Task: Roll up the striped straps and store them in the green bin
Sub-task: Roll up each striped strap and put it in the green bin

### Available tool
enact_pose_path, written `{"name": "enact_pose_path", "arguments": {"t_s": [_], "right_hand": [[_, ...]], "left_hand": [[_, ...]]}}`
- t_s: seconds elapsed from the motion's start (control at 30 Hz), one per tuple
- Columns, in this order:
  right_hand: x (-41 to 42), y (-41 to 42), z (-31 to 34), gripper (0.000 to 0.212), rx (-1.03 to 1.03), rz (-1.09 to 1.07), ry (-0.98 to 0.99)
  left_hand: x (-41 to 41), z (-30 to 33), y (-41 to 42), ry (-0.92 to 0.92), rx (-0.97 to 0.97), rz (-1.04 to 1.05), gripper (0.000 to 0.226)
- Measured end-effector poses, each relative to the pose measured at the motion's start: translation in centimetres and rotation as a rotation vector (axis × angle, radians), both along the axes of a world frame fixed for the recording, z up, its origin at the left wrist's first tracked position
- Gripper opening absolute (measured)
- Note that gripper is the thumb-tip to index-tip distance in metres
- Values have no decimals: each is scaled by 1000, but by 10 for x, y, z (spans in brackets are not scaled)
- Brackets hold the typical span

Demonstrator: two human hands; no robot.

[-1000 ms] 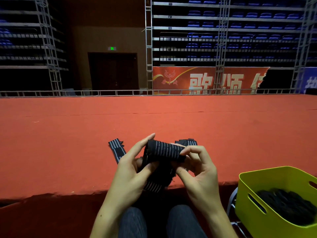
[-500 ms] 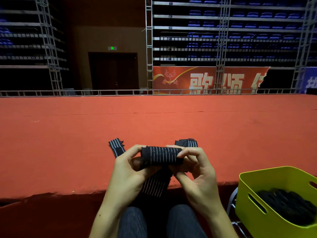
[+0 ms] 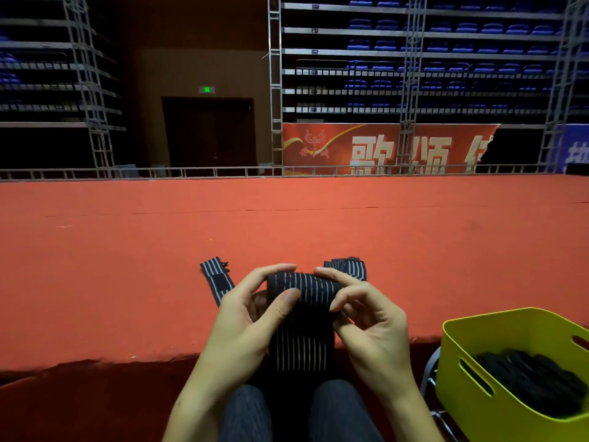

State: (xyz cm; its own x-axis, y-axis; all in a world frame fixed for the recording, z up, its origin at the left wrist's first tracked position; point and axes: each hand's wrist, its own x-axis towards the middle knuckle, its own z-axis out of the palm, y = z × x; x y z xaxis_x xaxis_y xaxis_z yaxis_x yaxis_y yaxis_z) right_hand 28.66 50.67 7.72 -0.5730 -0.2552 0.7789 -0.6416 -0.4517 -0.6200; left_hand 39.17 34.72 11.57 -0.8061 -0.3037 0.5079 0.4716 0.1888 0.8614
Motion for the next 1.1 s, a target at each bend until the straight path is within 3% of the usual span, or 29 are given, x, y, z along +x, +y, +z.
{"name": "enact_pose_path", "arguments": {"t_s": [0.17,0.3,0.5,0.77,0.9,1.1], "right_hand": [[-3,5,1,24,58,58,-118],[-4,3,3,46,189,-12,-220],[-1,0,3,40,239,33,-179],[0,3,2,46,253,0,-148],[-1,2,0,54,267,-6,-146],[-1,4,2,59,291,22,-154]], "left_hand": [[1,-4,-4,-30,-10,-25,39],[-1,-6,-8,-24,-45,-11,31],[-1,-8,-13,-22,-47,-49,32],[-3,-7,-10,-103,-7,38,30],[-3,-6,-9,-80,16,22,23],[-1,-6,-10,-24,15,-10,31]]}}
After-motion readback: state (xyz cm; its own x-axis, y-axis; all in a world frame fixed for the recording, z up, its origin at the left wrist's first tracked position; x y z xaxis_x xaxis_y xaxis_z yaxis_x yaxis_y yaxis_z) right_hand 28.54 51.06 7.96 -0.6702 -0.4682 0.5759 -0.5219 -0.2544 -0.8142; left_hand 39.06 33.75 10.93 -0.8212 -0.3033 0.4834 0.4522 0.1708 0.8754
